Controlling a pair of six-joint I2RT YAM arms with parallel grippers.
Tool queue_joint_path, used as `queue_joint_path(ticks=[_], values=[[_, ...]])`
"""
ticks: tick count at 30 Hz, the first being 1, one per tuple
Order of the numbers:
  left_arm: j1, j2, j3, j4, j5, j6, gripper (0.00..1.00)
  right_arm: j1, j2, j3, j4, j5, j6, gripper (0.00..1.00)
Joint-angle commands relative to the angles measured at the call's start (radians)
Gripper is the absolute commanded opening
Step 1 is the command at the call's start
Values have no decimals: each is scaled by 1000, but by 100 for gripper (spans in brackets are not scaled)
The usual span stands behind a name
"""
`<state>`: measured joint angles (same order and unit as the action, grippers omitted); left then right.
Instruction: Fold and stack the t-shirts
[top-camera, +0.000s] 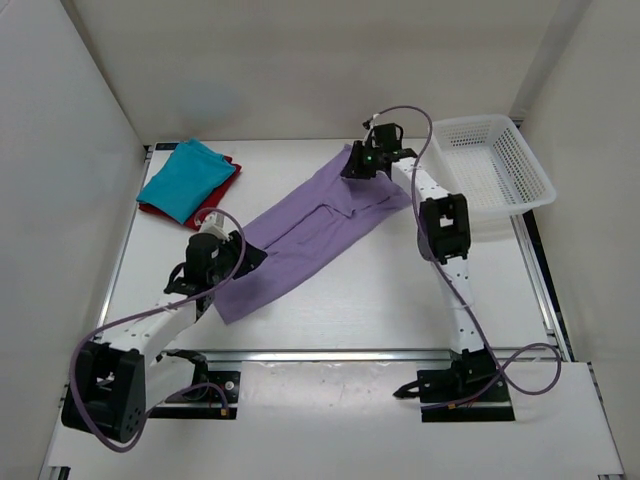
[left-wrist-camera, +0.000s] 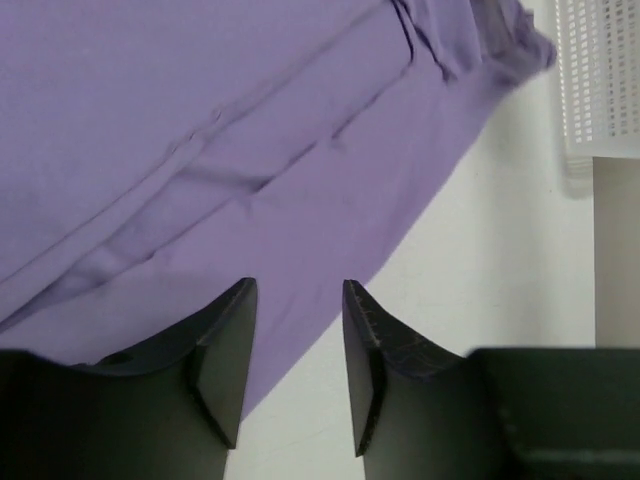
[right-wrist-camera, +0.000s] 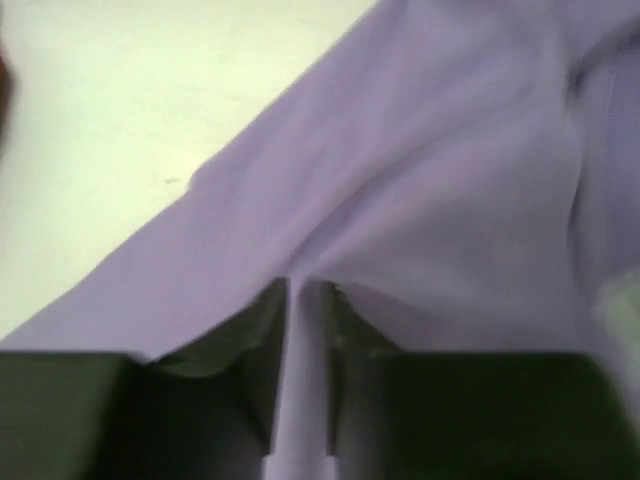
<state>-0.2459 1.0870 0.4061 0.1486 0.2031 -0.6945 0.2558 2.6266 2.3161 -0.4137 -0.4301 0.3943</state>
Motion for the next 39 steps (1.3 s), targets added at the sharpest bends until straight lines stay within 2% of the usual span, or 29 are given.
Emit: queue_joint_path(ticks=[1, 3, 4, 6, 8, 9, 11, 12, 14, 15, 18, 21, 24, 28, 29, 32, 33, 35, 37, 39], values=[[-32, -81, -9, -56, -10, 27, 51, 39, -317, -53, -4, -42, -54, 24], [-65, -102, -6, -82, -48, 50, 54, 60, -527, -220, 45, 23, -99, 33], [-87, -105, -6, -93, -59, 52, 56, 69, -572, -310, 56, 42, -119, 36], [-111, -99, -4, -93, -53, 55, 62, 89, -742, -472, 91, 54, -118, 36], [-138, -76, 13, -118, -63, 84, 63, 114, -876, -784, 203, 45, -69, 36], [-159, -62, 32, -135, -76, 105, 62, 118, -955, -858, 279, 51, -51, 30], [-164, -47, 62, -147, -61, 122, 49, 164, -1046, -1141, 422, 68, 36, 11], [-162, -45, 69, -136, -57, 124, 45, 168, -1095, -1267, 473, 71, 63, 9], [-167, -49, 86, -126, -54, 130, 30, 209, -1135, -1389, 571, 83, 101, 10], [-168, -42, 94, -120, -48, 131, 28, 227, -1139, -1446, 588, 83, 130, 12], [-162, -13, 83, -74, -4, 107, 22, 264, -1113, -1526, 683, 77, 185, 25], [-164, 2, 72, -47, 19, 90, 19, 275, -1024, -1528, 713, 74, 218, 35], [-181, -2, 59, -37, 15, 87, 20, 295, -947, -1520, 743, 105, 248, 41], [-181, 4, 51, -46, 4, 84, 20, 292, -828, -1496, 805, 117, 319, 42], [-185, 5, 50, -46, 4, 84, 21, 292, -788, -1483, 806, 108, 324, 41], [-191, -2, 56, -70, -19, 93, 19, 281, -705, -1416, 809, 79, 353, 21], [-191, -2, 62, -69, -21, 93, 19, 270, -683, -1404, 800, 56, 357, 18], [-191, 7, 68, -89, -28, 99, 19, 248, -666, -1379, 788, 37, 345, 0], [-200, 11, 74, -99, -31, 107, 19, 214, -701, -1400, 738, 33, 318, 0], [-208, 22, 85, -106, -28, 110, 19, 156, -805, -1475, 727, 37, 279, 0]])
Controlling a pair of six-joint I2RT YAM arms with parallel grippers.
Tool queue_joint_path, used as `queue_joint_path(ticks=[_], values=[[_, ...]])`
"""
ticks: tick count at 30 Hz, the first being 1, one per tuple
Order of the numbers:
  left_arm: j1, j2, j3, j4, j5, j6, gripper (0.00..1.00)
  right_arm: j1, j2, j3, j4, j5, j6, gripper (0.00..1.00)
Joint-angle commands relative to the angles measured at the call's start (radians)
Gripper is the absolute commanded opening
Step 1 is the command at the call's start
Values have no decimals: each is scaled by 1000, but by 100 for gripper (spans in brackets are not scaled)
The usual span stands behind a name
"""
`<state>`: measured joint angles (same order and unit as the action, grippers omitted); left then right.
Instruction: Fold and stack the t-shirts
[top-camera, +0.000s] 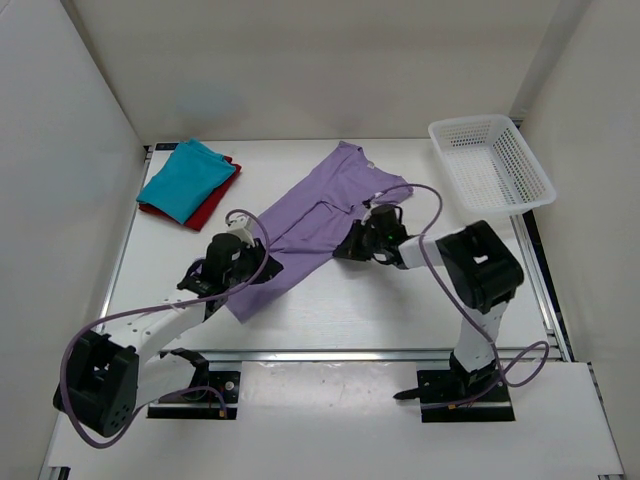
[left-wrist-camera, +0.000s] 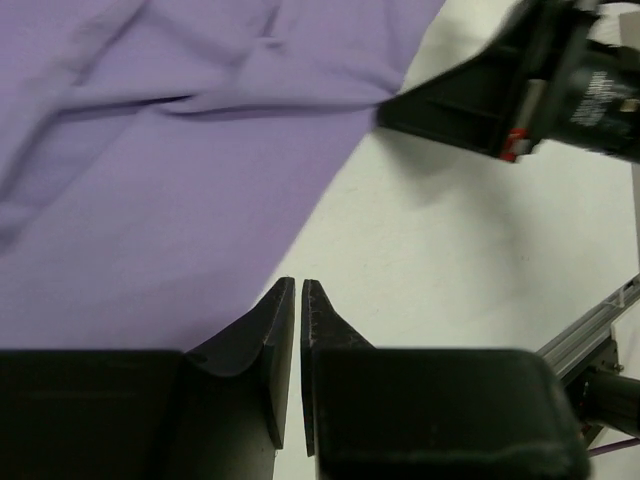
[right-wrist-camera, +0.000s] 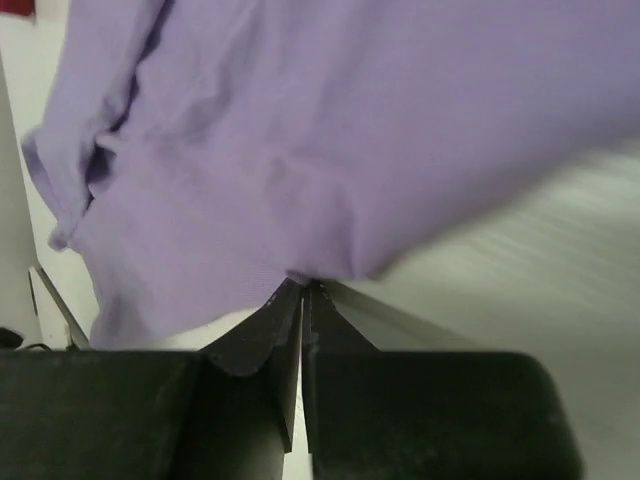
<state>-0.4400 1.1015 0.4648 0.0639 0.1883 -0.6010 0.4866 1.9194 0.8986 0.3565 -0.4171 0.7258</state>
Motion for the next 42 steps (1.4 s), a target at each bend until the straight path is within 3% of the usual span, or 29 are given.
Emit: queue_joint_path(ticks=[1, 3, 6, 9, 11, 13, 16, 20, 24, 28, 33, 35, 36, 39, 42], values=[[-25, 11, 21, -27, -18, 20, 19, -130, -153, -120, -53, 14, -60, 0], [-52, 18, 25, -33, -30, 18, 19, -242, -210, -205, -44, -60, -83, 0], [-124, 41, 29, -59, -50, 12, 19, -373, -275, -225, -152, -199, -176, 15], [-160, -1, 14, -133, -96, 21, 18, -405, -446, -300, -195, -138, -209, 33], [-122, -60, -8, -168, -96, 24, 20, -405, -554, -343, -243, -101, -218, 44], [-83, -87, -21, -223, -116, 44, 25, -364, -658, -366, -278, -107, -221, 44], [-31, -130, -48, -269, -162, 49, 32, -197, -718, -467, -283, -65, -186, 43], [39, -210, -116, -257, -225, 24, 45, -47, -673, -544, -127, -113, -88, 43], [191, -255, -182, -202, -178, 27, 56, 55, -612, -504, -105, -109, -82, 43], [207, -207, -210, -125, -118, 24, 62, 131, -536, -520, -19, -109, -28, 45], [138, -106, -206, -23, -84, 7, 64, 187, -432, -520, 88, -104, 24, 44], [109, -74, -195, -15, -92, 9, 46, 191, -402, -515, 116, -106, 43, 40], [92, -59, -189, -41, -108, 10, 32, 191, -393, -512, 128, -104, 47, 33], [75, -67, -184, -59, -109, -5, 4, 182, -356, -500, 136, -98, 46, 11], [48, -148, -193, -140, -148, -28, 0, 168, -390, -500, 96, -106, 26, 0]])
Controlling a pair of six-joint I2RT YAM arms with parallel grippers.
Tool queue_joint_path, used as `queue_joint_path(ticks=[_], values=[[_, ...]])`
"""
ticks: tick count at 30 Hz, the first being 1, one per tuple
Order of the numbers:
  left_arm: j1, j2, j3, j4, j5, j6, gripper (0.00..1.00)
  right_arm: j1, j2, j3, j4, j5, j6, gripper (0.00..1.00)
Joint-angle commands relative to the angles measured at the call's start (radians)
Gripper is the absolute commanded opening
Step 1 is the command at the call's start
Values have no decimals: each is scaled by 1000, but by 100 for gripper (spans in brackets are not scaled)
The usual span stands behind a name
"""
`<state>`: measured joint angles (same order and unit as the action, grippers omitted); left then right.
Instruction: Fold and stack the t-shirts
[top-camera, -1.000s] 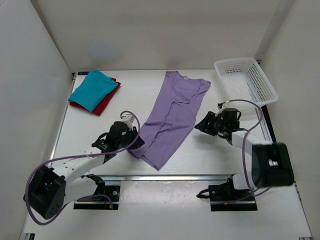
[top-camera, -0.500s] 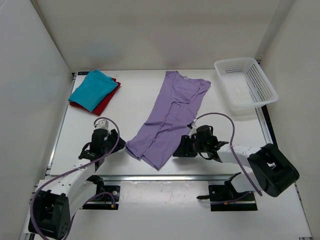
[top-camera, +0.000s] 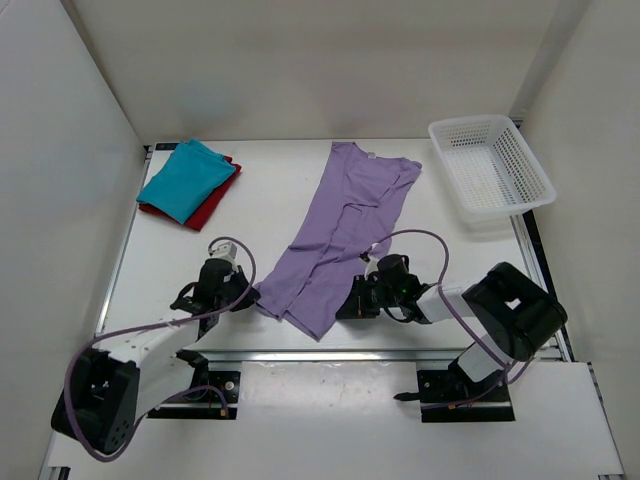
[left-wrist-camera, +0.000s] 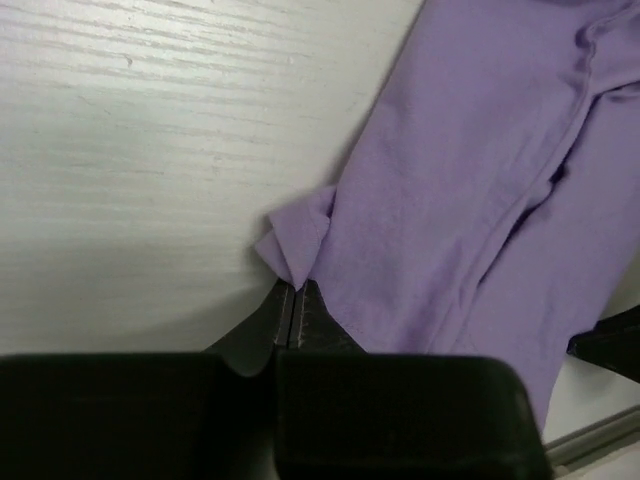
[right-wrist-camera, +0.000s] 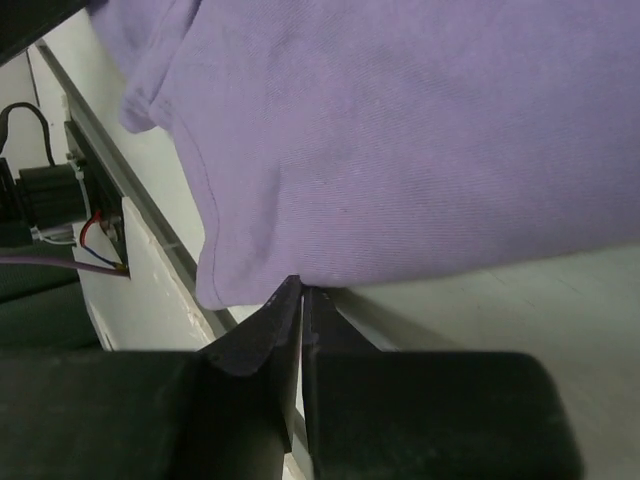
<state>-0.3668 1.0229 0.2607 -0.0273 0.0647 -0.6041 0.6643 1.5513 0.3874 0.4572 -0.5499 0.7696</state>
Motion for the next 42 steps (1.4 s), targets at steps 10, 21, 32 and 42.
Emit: queue_joint_path(ticks=[10, 21, 32, 42], values=[[-110, -475, -106, -407, 170, -210, 6, -202, -566, -215, -455, 61, -130, 0], [-150, -428, 6, -455, 97, -111, 99, -71, -781, -199, -602, 123, -29, 39], [-144, -333, -55, -284, 121, -62, 59, 161, -634, -239, -393, 188, 125, 39], [-164, -274, -57, -273, 153, -40, 48, 231, -490, -211, -281, 168, 152, 44]])
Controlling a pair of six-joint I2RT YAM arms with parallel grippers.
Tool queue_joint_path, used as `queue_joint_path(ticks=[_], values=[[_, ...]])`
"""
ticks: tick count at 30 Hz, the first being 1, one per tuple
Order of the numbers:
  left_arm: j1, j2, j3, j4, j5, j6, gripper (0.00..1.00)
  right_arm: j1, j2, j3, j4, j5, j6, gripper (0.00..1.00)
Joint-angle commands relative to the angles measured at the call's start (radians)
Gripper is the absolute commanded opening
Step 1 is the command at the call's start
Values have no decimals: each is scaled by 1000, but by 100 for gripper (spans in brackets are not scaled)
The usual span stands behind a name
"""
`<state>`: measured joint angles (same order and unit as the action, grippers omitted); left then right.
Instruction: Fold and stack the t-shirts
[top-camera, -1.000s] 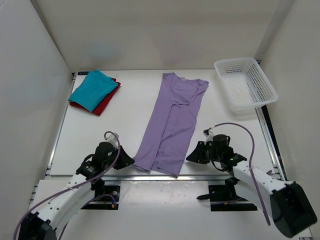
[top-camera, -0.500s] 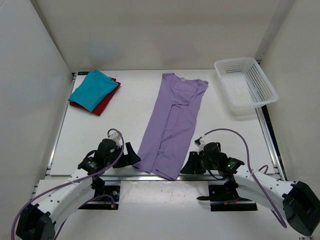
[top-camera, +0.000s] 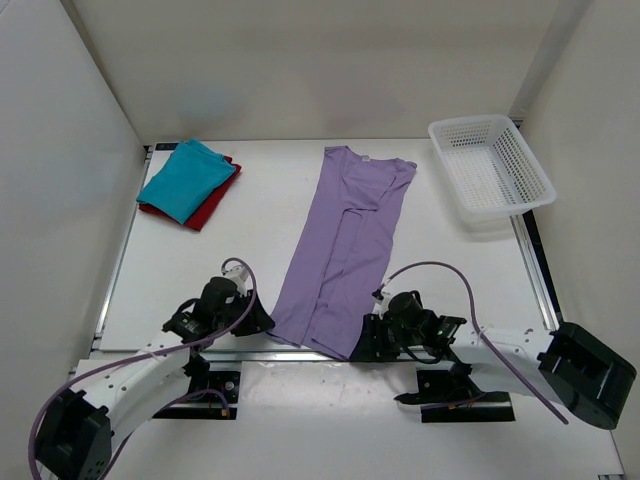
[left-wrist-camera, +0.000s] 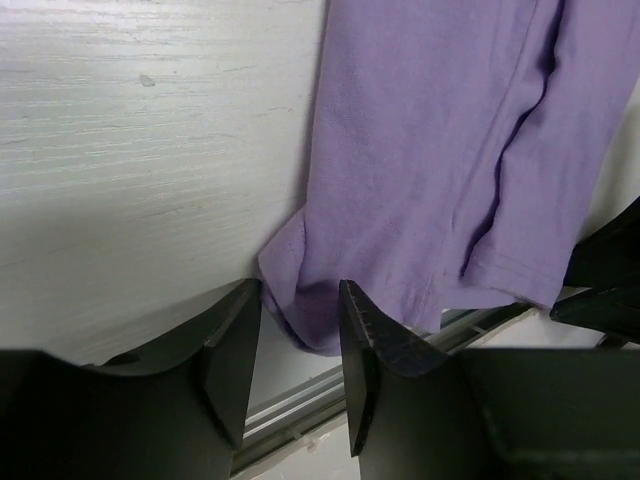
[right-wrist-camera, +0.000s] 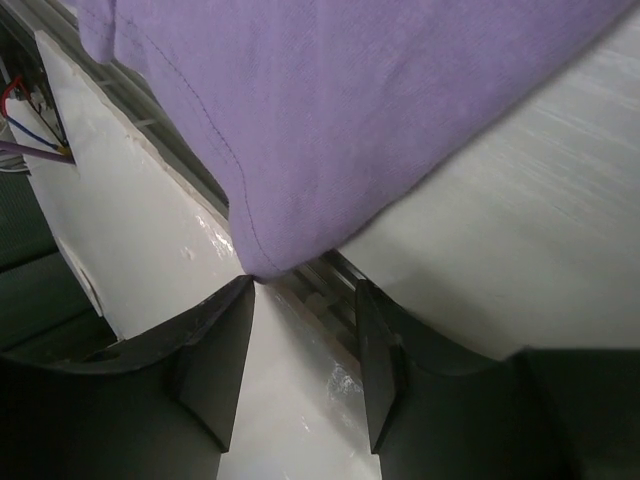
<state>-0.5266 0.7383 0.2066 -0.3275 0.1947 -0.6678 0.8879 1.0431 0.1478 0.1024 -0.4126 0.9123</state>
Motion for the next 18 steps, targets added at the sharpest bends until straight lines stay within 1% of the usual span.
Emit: queue_joint_path(ticks=[1, 2, 4, 7, 8, 9, 10, 12, 13, 15, 17, 18], values=[[-12, 21, 8, 24, 19, 27, 48, 6, 32, 30, 86, 26, 11, 43], [-29, 38, 5, 33, 9, 27, 46, 6, 44, 42, 94, 12, 7, 42], [-41, 55, 11, 42, 12, 22, 40, 19, 83, 58, 111, 8, -1, 41], [-38, 56, 14, 24, 14, 31, 21, 22, 103, 79, 155, 12, -1, 35], [-33, 47, 20, 13, 11, 27, 18, 23, 106, 76, 169, 6, -7, 25], [-35, 39, 28, 7, 6, 27, 12, 14, 113, 81, 177, 5, -1, 17], [-38, 38, 30, -8, 3, 22, 8, 20, 107, 76, 177, 9, -10, 14], [-39, 24, 30, -28, 3, 20, 2, 31, 95, 79, 165, 14, -4, 4], [-39, 18, 33, -45, 14, 8, 0, 40, 83, 75, 157, 15, -1, 2], [-41, -28, 33, -70, 26, -15, 0, 46, 32, 85, 113, 26, 0, 0], [-17, -45, 66, -79, 43, -15, 0, 22, -17, 99, 67, 26, -27, 0], [2, -33, 85, -67, 52, -15, 0, -21, -31, 111, 31, 21, -36, 0]])
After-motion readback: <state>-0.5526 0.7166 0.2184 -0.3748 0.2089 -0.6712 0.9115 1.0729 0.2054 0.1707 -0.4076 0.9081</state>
